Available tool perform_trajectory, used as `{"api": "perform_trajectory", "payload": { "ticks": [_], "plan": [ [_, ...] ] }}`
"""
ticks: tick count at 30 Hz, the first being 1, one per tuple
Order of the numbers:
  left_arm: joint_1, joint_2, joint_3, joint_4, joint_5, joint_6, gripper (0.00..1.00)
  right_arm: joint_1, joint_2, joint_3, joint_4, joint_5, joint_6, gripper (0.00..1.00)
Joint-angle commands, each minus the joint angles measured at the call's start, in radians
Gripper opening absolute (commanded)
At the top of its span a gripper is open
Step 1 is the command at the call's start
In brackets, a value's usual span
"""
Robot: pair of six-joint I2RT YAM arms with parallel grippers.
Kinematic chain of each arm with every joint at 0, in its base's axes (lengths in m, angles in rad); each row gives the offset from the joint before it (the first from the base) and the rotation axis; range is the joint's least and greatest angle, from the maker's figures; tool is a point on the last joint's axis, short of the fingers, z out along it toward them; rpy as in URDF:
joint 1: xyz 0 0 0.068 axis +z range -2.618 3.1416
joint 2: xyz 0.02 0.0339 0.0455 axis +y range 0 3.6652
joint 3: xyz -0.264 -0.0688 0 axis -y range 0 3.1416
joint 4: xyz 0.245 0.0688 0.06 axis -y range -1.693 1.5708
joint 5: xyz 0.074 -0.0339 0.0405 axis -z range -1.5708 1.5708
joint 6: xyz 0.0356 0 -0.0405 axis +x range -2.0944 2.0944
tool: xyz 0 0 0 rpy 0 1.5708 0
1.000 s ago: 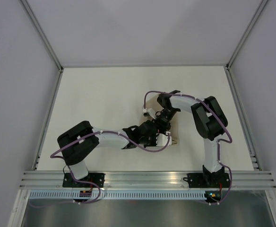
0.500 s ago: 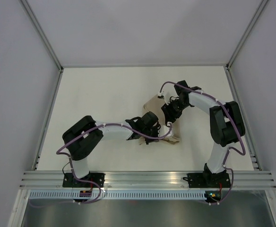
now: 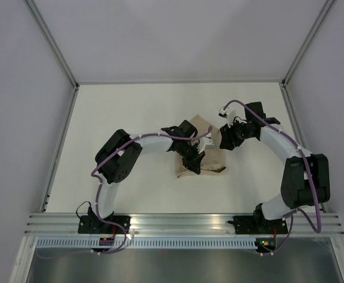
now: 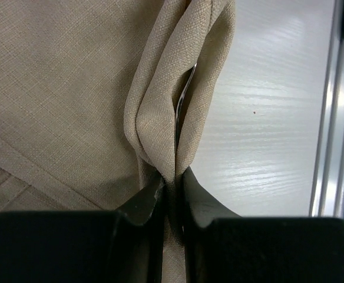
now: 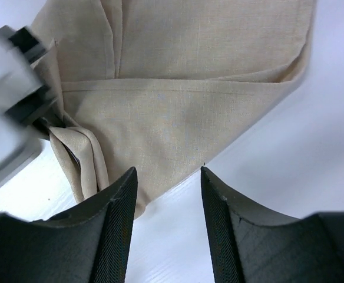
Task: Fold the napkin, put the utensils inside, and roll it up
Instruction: Roll the napkin with the utensil
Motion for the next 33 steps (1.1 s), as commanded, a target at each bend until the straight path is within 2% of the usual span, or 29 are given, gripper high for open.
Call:
{"api": "perform_trajectory", "payload": {
  "ticks": [1, 8, 12, 15, 21, 33],
  "plan": [
    [0.024, 0.123, 0.038, -0.191, 0.075, -0.033, 0.02, -0.006, -0.121, -0.095, 0.102, -0.044, -0.046, 0.53],
    [0.081, 0.240, 0.180, -0.339, 0.168, -0.052, 0.02, 0.009, -0.318, -0.258, 0.160, -0.077, -0.165, 0.55],
    [0.094, 0.275, 0.228, -0.379, 0.193, -0.059, 0.02, 0.084, -0.410, -0.330, 0.200, -0.035, -0.228, 0.54],
    [0.098, 0.297, 0.259, -0.395, 0.208, -0.071, 0.02, 0.230, -0.453, -0.404, 0.263, 0.032, -0.247, 0.57],
    [0.098, 0.338, 0.314, -0.432, 0.216, -0.087, 0.02, 0.403, -0.408, -0.467, 0.344, 0.140, -0.264, 0.63],
    [0.099, 0.373, 0.348, -0.444, 0.211, -0.110, 0.02, 0.508, -0.224, -0.441, 0.409, 0.226, -0.259, 0.62]
  ]
}}
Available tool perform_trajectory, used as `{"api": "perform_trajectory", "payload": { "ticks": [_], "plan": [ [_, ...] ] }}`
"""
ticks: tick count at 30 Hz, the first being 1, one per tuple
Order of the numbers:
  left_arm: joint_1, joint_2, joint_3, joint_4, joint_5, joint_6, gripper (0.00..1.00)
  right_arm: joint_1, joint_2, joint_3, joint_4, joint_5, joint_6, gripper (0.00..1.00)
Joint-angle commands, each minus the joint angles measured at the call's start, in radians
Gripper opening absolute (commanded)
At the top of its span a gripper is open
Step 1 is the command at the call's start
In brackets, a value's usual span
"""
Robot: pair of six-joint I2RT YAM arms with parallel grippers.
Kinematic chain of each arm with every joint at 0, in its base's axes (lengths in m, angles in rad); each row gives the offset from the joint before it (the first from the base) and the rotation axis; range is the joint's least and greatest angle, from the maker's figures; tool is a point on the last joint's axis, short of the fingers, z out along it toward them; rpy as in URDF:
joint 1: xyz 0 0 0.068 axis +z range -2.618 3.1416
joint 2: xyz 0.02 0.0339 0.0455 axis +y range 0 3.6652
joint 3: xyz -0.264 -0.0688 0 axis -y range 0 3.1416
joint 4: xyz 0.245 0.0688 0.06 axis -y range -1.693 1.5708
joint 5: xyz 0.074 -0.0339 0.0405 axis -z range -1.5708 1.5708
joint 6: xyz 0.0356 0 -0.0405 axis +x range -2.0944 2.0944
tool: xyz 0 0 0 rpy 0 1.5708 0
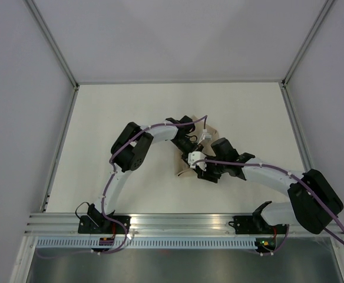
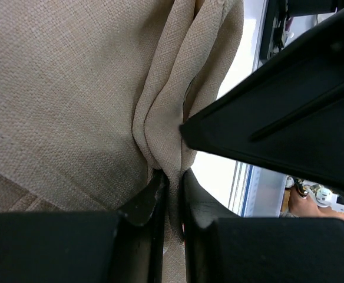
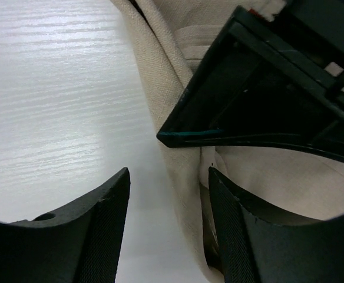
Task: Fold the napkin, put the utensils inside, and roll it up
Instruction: Roll the napkin with the utensil
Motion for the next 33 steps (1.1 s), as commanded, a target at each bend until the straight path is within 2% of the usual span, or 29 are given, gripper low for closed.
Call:
{"api": "perform_trajectory", "payload": {
  "ticks": [1, 7, 10, 15, 17, 18, 20, 27, 33],
  "plan": [
    [-0.008, 0.066, -0.001, -0.032, -0.130, -0.011, 0.02, 0.013, 0.046, 0.028, 0.063, 0.028, -0.009, 0.62],
    [-0.007, 0.069, 0.002, -0.032, -0.144, -0.011, 0.02, 0.013, 0.110, 0.061, 0.058, 0.024, 0.013, 0.57],
    [-0.007, 0.066, 0.005, -0.032, -0.153, -0.019, 0.02, 0.013, 0.147, 0.085, 0.031, 0.018, 0.022, 0.49],
    [-0.007, 0.042, -0.003, 0.016, -0.188, -0.073, 0.13, 0.007, 0.184, 0.117, -0.038, -0.019, 0.023, 0.32],
    [-0.007, 0.019, -0.009, 0.050, -0.186, -0.087, 0.16, -0.005, 0.196, 0.128, -0.061, -0.044, 0.019, 0.29],
    [-0.007, 0.011, -0.010, 0.065, -0.210, -0.117, 0.21, -0.023, 0.203, 0.139, -0.086, -0.069, 0.016, 0.26],
    [0.003, -0.013, -0.012, 0.103, -0.216, -0.145, 0.23, -0.063, 0.229, 0.159, -0.136, -0.102, 0.002, 0.22],
    [0.026, -0.096, -0.044, 0.240, -0.189, -0.289, 0.28, -0.200, 0.354, 0.280, -0.322, -0.264, -0.094, 0.20],
    [0.055, -0.170, -0.110, 0.376, -0.239, -0.438, 0.28, -0.238, 0.457, 0.333, -0.428, -0.350, -0.159, 0.17]
  ]
}}
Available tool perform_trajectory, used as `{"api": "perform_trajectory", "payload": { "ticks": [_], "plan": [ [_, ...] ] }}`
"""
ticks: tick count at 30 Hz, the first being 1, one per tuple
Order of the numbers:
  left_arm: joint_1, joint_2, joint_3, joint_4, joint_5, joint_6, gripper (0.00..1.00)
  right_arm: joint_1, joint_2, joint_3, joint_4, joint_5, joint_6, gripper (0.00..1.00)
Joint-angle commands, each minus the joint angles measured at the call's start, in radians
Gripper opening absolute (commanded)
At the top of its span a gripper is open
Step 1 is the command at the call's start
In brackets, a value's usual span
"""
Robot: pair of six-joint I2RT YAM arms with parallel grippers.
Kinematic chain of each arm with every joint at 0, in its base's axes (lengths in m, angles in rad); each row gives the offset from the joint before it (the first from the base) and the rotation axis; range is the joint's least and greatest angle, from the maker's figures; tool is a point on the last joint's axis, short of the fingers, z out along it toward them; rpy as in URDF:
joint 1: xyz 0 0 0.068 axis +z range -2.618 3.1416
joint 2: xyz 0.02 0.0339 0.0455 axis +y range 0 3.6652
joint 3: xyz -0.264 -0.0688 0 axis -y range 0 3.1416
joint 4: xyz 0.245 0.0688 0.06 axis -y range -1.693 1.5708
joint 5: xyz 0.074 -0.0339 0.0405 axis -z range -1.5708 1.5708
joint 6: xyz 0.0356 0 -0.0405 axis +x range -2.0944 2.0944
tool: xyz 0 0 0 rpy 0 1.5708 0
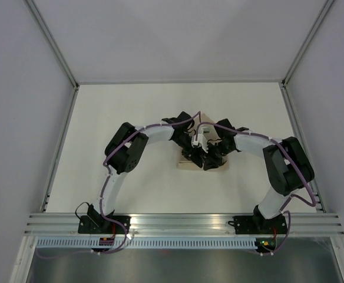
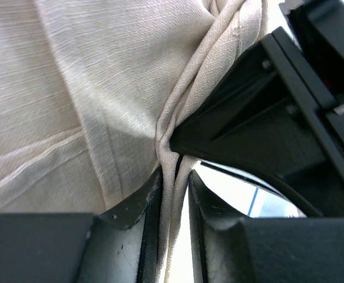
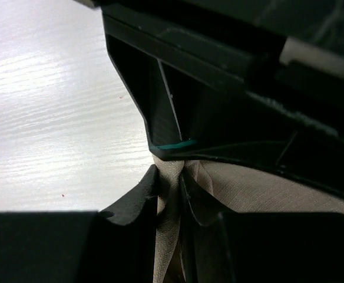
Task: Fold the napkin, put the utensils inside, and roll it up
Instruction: Roll the napkin with the utensil
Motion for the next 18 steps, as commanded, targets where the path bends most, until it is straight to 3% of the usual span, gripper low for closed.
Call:
{"api": "perform_trajectory", "payload": {
  "ticks": [1, 5, 13, 18],
  "plan": [
    [0.054, -0.113, -0.058, 0.183, -0.119, -0.156, 0.28, -0.020, 0.082, 0.017, -0.147, -0.070, -0.093, 0.16],
    [0.074, -0.217, -0.138, 0.299, -0.194, -0.190, 0.27, -0.052, 0.148, 0.062, -0.227, -0.108, -0.134, 0.15],
    [0.071, -0.467, -0.398, 0.590, -0.425, -0.103, 0.27, -0.111, 0.277, 0.143, -0.331, -0.157, -0.202, 0.14],
    [0.011, -0.613, -0.580, 0.789, -0.666, -0.020, 0.36, -0.143, 0.346, 0.201, -0.411, -0.176, -0.245, 0.14]
  ]
}}
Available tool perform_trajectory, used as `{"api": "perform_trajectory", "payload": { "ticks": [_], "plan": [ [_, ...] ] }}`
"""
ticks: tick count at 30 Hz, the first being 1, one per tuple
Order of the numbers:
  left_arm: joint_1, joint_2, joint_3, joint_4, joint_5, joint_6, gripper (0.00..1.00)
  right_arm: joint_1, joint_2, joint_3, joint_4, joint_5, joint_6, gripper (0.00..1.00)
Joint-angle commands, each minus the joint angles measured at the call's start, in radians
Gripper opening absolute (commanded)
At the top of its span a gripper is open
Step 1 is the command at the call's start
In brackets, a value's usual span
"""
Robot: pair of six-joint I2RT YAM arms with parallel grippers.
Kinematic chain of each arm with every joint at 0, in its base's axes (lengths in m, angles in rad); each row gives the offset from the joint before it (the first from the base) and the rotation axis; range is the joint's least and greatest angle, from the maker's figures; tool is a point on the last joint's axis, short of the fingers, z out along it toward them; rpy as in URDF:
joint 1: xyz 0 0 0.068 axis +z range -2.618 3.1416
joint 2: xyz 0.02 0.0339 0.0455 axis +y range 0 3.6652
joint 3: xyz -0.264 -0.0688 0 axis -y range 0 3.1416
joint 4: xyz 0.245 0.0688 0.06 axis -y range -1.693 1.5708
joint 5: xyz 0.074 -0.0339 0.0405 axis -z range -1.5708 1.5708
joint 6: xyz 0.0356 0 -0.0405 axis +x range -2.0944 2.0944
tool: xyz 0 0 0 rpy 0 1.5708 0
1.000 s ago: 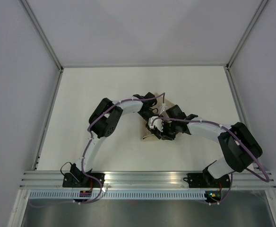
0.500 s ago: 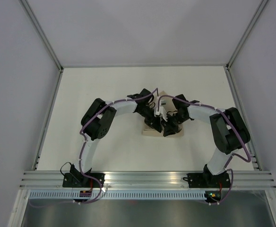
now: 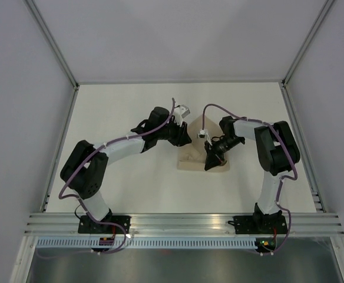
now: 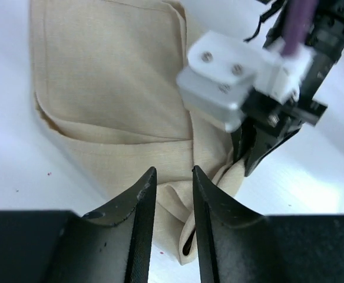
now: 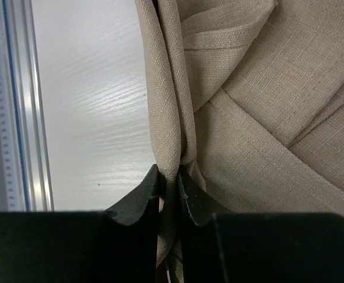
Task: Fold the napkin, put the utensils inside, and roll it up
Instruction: Roll the napkin with the utensil
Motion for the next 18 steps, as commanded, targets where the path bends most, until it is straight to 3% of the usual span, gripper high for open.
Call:
{"api": "perform_trajectory", "payload": {
  "ticks": [1, 8, 18],
  "plan": [
    [-0.059, -0.078, -0.116, 0.199, -0.228, 0.099, 0.36, -0.016, 0.107, -0.003, -0.106, 0.074, -0.110, 0.13],
    [-0.294, -0.092, -0.209, 0.304, -0.562, 0.416, 0.38, -0.047, 0.161, 0.033, -0.144, 0.075, -0.121, 0.13],
    [-0.490, -0.046, -0.279, 0.371, -0.672, 0.659, 0.48, -0.062, 0.207, 0.051, -0.157, 0.077, -0.113, 0.12]
  ]
}}
